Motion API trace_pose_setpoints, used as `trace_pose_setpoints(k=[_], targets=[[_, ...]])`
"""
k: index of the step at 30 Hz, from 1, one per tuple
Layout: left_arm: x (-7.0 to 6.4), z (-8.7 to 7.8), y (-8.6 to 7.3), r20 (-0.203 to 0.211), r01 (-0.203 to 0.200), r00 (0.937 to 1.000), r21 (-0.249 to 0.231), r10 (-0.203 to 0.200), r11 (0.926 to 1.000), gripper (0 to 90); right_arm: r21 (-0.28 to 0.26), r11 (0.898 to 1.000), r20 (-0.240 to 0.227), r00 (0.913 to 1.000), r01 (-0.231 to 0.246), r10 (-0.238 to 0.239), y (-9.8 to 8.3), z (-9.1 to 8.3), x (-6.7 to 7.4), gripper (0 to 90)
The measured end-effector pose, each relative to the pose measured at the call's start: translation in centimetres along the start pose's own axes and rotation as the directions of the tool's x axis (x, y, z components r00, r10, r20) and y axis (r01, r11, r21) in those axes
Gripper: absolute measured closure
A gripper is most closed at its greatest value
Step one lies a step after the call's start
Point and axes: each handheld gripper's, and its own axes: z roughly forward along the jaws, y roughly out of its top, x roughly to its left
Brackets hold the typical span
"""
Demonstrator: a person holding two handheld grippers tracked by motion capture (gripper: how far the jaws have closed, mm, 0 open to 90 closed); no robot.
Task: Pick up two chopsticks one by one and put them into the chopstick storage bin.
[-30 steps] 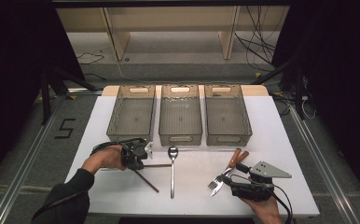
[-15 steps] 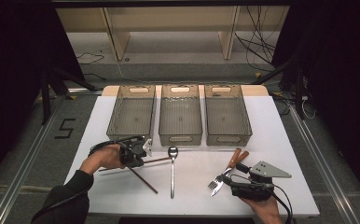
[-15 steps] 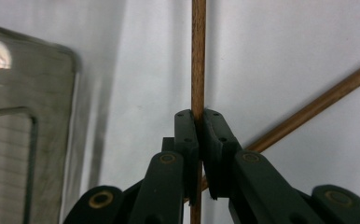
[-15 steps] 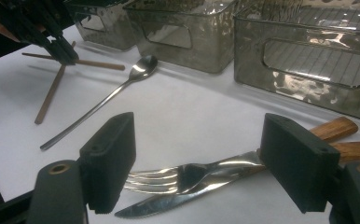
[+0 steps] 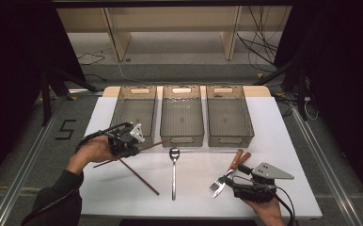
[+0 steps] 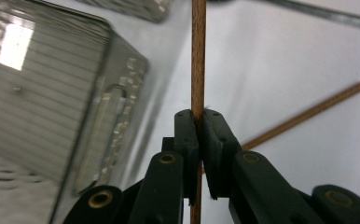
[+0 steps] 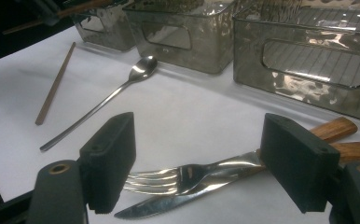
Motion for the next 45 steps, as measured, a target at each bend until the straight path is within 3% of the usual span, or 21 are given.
trace_pose_setpoints(k=[4, 5, 6, 8, 9, 14, 17, 18, 20, 22, 25, 28, 33, 38, 39, 40, 42, 44, 45], targets=[[1.7, -0.8, 0.0, -0.049, 0.098, 0.9937, -0.044, -0.100, 0.9942, 84.4, -0.010, 1.000, -0.006, 1.0000, 0.000, 0.000, 0.0, 0.0, 0.0, 27.4], [1.7, -0.8, 0.0, -0.049, 0.098, 0.9937, -0.044, -0.100, 0.9942, 84.4, -0.009, 1.000, -0.006, 1.0000, 0.000, -0.001, 0.0, 0.0, 0.0, 27.4], [2.3, -1.0, 0.0, -0.051, 0.136, 0.9889, -0.059, -0.139, 0.9889, 84.4, -0.011, 1.000, -0.006, 1.0000, 0.002, -0.002, 0.0, -0.1, 0.0, 27.4], [2.7, -1.1, 0.1, -0.052, 0.150, 0.9868, -0.061, -0.153, 0.9868, 84.4, -0.013, 1.000, -0.007, 1.0000, 0.002, -0.002, 0.0, -0.1, 0.0, 27.4], [3.3, -1.3, 0.2, -0.061, 0.174, 0.9822, -0.061, -0.177, 0.9829, 84.4, -0.013, 1.000, -0.007, 1.0000, 0.001, -0.001, 0.0, -0.1, 0.0, 27.4], [4.6, -1.9, 0.7, -0.086, 0.192, 0.9767, -0.062, -0.197, 0.9794, 84.4, -0.011, 1.000, -0.007, 1.0000, 0.001, -0.002, 0.0, 0.0, 0.0, 27.4], [5.7, -2.5, 1.1, -0.111, 0.218, 0.9678, -0.076, -0.226, 0.9729, 84.4, -0.010, 1.000, -0.008, 1.0000, 0.001, -0.001, 0.0, 0.0, 0.0, 27.4], [6.1, -2.6, 1.2, -0.114, 0.217, 0.9674, -0.083, -0.226, 0.9726, 84.4, -0.010, 1.000, -0.008, 1.0000, 0.001, -0.001, 0.0, 0.0, 0.0, 27.4], [7.0, -2.9, 1.7, -0.144, 0.233, 0.9579, -0.116, -0.248, 0.9656, 84.4, -0.009, 1.000, -0.008, 1.0000, 0.001, -0.001, 0.0, 0.0, 0.0, 27.4], [7.4, -3.1, 1.9, -0.147, 0.223, 0.9598, -0.117, -0.239, 0.9676, 84.4, -0.006, 1.000, -0.008, 1.0000, 0.000, 0.000, 0.0, 0.0, 0.0, 27.4], [8.5, -3.1, 2.4, -0.167, 0.230, 0.9541, -0.124, -0.249, 0.9652, 84.5, -0.006, 1.000, -0.009, 1.0000, 0.000, 0.000, 0.0, 0.0, 0.0, 27.4], [9.0, -3.2, 3.0, -0.177, 0.217, 0.9545, -0.136, -0.240, 0.9665, 84.4, -0.009, 1.000, -0.009, 1.0000, 0.001, -0.001, 0.0, 0.0, -0.1, 27.4], [9.8, -3.4, 4.0, -0.239, 0.203, 0.9414, -0.164, -0.238, 0.9655, 84.4, -0.005, 1.000, -0.012, 0.9999, 0.001, -0.001, 0.0, 0.0, -0.1, 27.4], [11.2, -2.9, 4.1, -0.238, 0.238, 0.9299, -0.194, -0.281, 0.9517, 84.4, -0.012, 1.000, -0.016, 0.9999, 0.003, -0.003, 0.0, 0.0, 0.0, 27.4], [11.6, -2.7, 4.1, -0.239, 0.254, 0.9233, -0.207, -0.301, 0.9449, 84.4, -0.012, 1.000, -0.016, 0.9999, 0.000, 0.000, 0.0, -0.1, 0.0, 27.3], [11.6, -2.7, 4.1, -0.239, 0.254, 0.9233, -0.207, -0.301, 0.9449, 84.4, -0.013, 1.000, -0.017, 0.9999, -0.001, 0.000, 0.0, -0.1, 0.0, 27.3], [12.0, -2.5, 4.2, -0.226, 0.280, 0.9152, -0.238, -0.334, 0.9299, 84.4, -0.013, 1.000, -0.019, 0.9998, -0.001, 0.000, 0.0, -0.1, 0.0, 27.1], [12.1, -2.4, 4.2, -0.228, 0.281, 0.9141, -0.238, -0.335, 0.9296, 84.4, -0.017, 1.000, -0.023, 0.9997, 0.001, -0.001, 0.1, -0.1, 0.0, 27.1], [12.1, -2.3, 4.2, -0.225, 0.293, 0.9097, -0.249, -0.349, 0.9232, 84.4, -0.020, 1.000, -0.023, 0.9997, 0.005, -0.006, 0.1, -0.1, 0.0, 27.1]])
